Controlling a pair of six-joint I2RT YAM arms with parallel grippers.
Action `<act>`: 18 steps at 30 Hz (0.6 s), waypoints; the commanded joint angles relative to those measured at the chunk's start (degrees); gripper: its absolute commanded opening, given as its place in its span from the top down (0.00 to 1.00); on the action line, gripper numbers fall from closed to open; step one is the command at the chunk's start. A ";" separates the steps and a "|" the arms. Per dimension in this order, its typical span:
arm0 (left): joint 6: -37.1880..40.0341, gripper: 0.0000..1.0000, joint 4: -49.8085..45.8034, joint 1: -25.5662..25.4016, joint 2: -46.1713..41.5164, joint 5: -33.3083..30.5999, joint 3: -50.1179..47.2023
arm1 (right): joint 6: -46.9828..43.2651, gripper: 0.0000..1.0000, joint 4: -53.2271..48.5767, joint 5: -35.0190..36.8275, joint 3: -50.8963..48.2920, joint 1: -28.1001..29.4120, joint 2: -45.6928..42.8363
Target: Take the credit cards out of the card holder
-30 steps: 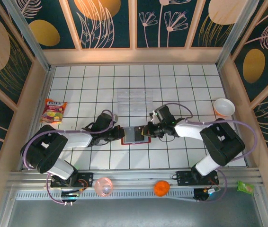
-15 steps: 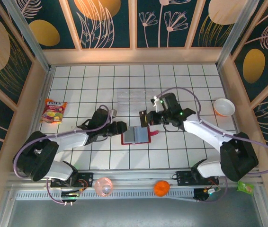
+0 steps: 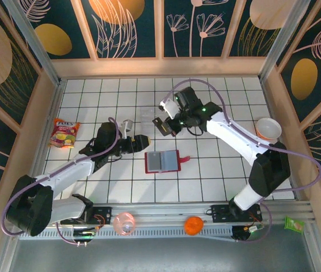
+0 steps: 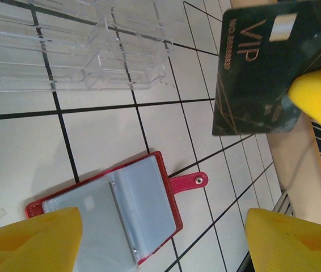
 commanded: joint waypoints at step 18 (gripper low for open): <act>2.05 0.01 -14.99 3.20 -4.97 -5.89 3.29 | -33.16 1.00 -28.50 9.92 51.14 -0.68 29.16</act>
